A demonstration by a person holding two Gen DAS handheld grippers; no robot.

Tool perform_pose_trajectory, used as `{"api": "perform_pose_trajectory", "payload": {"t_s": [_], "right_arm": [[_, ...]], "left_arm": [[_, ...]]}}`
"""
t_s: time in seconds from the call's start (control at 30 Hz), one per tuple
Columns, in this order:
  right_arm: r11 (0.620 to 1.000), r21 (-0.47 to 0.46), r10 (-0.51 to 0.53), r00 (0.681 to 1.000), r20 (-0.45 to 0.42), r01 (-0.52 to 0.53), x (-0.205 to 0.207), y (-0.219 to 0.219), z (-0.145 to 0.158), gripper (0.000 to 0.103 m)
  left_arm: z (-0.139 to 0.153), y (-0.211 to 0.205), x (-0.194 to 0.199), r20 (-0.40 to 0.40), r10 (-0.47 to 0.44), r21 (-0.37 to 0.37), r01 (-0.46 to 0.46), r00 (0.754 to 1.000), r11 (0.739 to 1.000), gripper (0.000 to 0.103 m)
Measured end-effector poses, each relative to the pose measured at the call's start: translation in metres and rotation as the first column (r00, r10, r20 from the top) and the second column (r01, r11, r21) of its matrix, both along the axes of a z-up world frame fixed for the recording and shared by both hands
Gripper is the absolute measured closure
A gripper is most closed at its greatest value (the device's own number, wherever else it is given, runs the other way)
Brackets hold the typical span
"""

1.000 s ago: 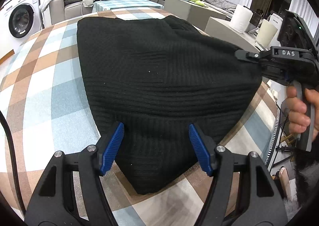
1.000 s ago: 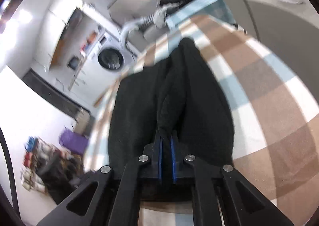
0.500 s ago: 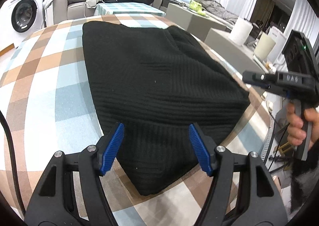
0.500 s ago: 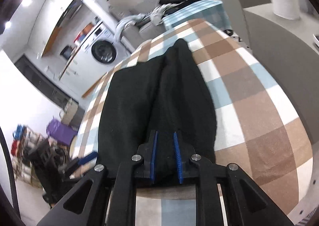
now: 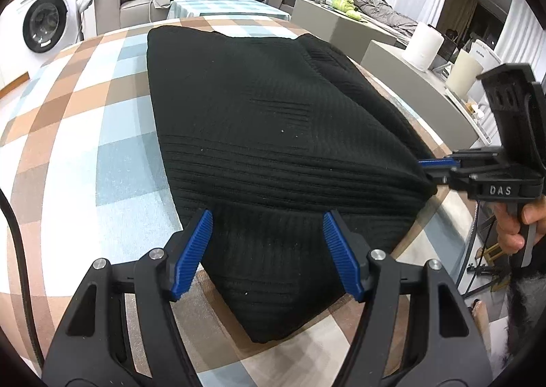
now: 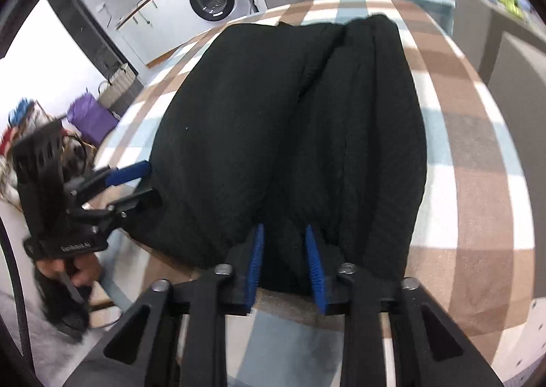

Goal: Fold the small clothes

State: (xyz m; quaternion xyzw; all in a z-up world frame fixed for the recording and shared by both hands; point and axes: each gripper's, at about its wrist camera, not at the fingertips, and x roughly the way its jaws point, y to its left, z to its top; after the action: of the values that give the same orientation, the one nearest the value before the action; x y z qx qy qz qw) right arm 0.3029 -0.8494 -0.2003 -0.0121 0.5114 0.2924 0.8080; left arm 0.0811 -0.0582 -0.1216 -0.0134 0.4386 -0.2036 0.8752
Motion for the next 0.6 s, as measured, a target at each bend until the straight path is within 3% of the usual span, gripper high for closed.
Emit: {"api": "perform_pose_trajectory", "payload": {"t_s": [0.13,0.2,0.27,0.3,0.4,0.53,0.6], "right_arm": [[0.995,0.085,0.031,0.991,0.133,-0.043,-0.020,-0.008,0.028,0.099],[0.991,0.131,-0.038,0.985,0.167,0.016,-0.027,-0.024,0.039,0.099],[0.983,0.146,-0.129,0.980,0.154,0.106,-0.027,-0.039,0.035,0.099],[0.977,0.144,-0.170,0.981,0.093,0.156,-0.024,-0.049,0.022,0.100],[0.977,0.077,-0.203,0.978,0.046,0.199,-0.021,-0.051,0.008,0.099],[0.966,0.113,-0.243,0.966,0.089,0.233,-0.026,-0.064,0.028,0.099],[0.965,0.088,-0.256,0.961,0.101,0.247,-0.028,-0.068,0.032,0.099]], "left_arm": [[0.002,0.002,0.001,-0.004,0.014,-0.006,-0.014,1.000,1.000,0.038],[0.002,0.004,0.002,-0.006,0.021,-0.010,-0.021,1.000,1.000,0.038],[0.002,0.006,0.002,-0.008,0.030,-0.008,-0.030,1.000,1.000,0.038],[0.001,0.007,0.001,-0.009,0.030,-0.006,-0.031,0.999,1.000,0.038],[0.001,0.009,0.002,-0.011,0.036,0.004,-0.036,0.999,0.999,0.038],[0.000,0.013,0.002,-0.017,0.054,-0.001,-0.054,0.998,0.999,0.038],[0.000,0.014,0.003,-0.024,0.061,-0.012,-0.061,0.998,0.998,0.038]]}}
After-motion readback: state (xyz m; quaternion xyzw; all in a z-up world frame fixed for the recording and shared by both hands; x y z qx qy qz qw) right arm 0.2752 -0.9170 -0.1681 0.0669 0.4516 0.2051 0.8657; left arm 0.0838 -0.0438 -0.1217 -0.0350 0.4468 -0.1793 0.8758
